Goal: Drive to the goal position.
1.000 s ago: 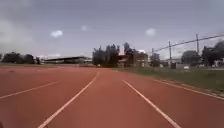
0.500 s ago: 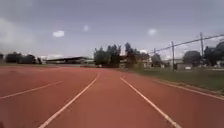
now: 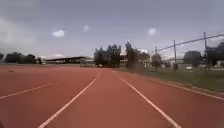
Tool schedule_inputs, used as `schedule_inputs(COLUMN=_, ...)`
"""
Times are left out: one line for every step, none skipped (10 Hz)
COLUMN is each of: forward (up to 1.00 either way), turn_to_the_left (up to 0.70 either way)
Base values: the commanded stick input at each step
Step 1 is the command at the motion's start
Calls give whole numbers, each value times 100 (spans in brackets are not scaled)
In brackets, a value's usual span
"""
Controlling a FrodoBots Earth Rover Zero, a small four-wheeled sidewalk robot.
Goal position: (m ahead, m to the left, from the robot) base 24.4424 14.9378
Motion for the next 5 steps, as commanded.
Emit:
schedule_inputs(forward=45, turn_to_the_left=0)
schedule_inputs(forward=45, turn_to_the_left=0)
schedule_inputs(forward=45, turn_to_the_left=0)
schedule_inputs(forward=45, turn_to_the_left=0)
schedule_inputs(forward=45, turn_to_the_left=0)
